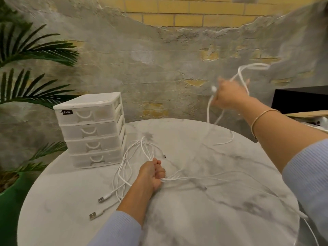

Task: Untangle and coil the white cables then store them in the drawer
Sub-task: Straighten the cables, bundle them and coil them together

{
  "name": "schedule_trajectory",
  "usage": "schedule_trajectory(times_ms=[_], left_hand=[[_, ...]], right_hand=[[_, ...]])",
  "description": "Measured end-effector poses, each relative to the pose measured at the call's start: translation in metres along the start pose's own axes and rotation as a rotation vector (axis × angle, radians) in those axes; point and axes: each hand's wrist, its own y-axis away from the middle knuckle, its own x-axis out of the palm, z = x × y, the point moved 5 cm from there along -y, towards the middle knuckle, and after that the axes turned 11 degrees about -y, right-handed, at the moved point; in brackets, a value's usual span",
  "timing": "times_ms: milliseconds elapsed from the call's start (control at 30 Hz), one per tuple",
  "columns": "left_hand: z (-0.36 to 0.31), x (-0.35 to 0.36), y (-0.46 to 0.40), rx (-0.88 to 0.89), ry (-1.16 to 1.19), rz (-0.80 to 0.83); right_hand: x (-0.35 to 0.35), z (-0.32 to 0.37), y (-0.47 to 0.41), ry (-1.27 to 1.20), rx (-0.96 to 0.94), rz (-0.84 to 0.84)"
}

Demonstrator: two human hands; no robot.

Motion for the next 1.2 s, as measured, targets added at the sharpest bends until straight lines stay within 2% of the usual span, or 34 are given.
schedule_trajectory(times_ms=[67,100,167,267,333,400,467,600,633,700,800,833,900,1000,1100,1200], left_hand=[[0.000,0.000,0.001,0.003,-0.007,-0.001],[0.000,0.000,0.001,0.003,-0.008,-0.001],[0.000,0.001,0.001,0.006,-0.007,-0.001],[-0.001,0.001,0.001,0.015,-0.011,-0.008],[0.000,0.001,0.001,0.012,-0.014,-0.005],[0.000,0.002,0.003,0.009,-0.003,0.001],[-0.001,0.002,0.003,0.014,0.001,0.003],[-0.001,0.001,0.002,0.011,0.012,0.004],[0.000,0.001,0.001,0.011,0.017,0.005],[0.000,0.002,0.000,0.004,0.040,0.010],[0.001,0.001,-0.005,-0.012,0.085,0.015],[0.002,0.000,-0.006,-0.022,0.105,0.023],[0.001,-0.002,-0.007,-0.033,0.171,0.028],[0.000,-0.003,-0.007,-0.014,0.207,0.017],[0.000,-0.004,-0.010,-0.029,0.151,0.014],[-0.001,-0.005,-0.011,-0.040,0.062,0.016]], right_hand=[[0.021,-0.008,0.007,0.176,-0.075,0.244],[0.025,-0.015,0.008,0.236,-0.083,0.308],[0.013,-0.026,0.005,0.218,-0.063,0.274],[-0.006,-0.036,-0.002,0.132,-0.033,0.076],[0.005,-0.039,-0.001,0.151,0.020,0.144],[0.033,-0.046,0.009,0.209,0.090,0.334],[0.046,-0.055,0.017,0.166,0.194,0.415],[0.036,-0.025,0.028,0.165,0.108,0.122],[0.038,-0.007,0.035,0.143,0.057,0.100],[0.055,0.039,0.059,0.002,-0.077,0.216],[0.103,0.111,0.116,-0.238,-0.290,0.552],[0.116,0.128,0.133,-0.299,-0.312,0.603],[0.134,0.142,0.150,-0.479,-0.180,0.585],[0.142,0.141,0.162,-0.592,-0.032,0.470],[0.141,0.141,0.170,-0.556,-0.018,0.421],[0.141,0.138,0.177,-0.449,-0.047,0.463]])
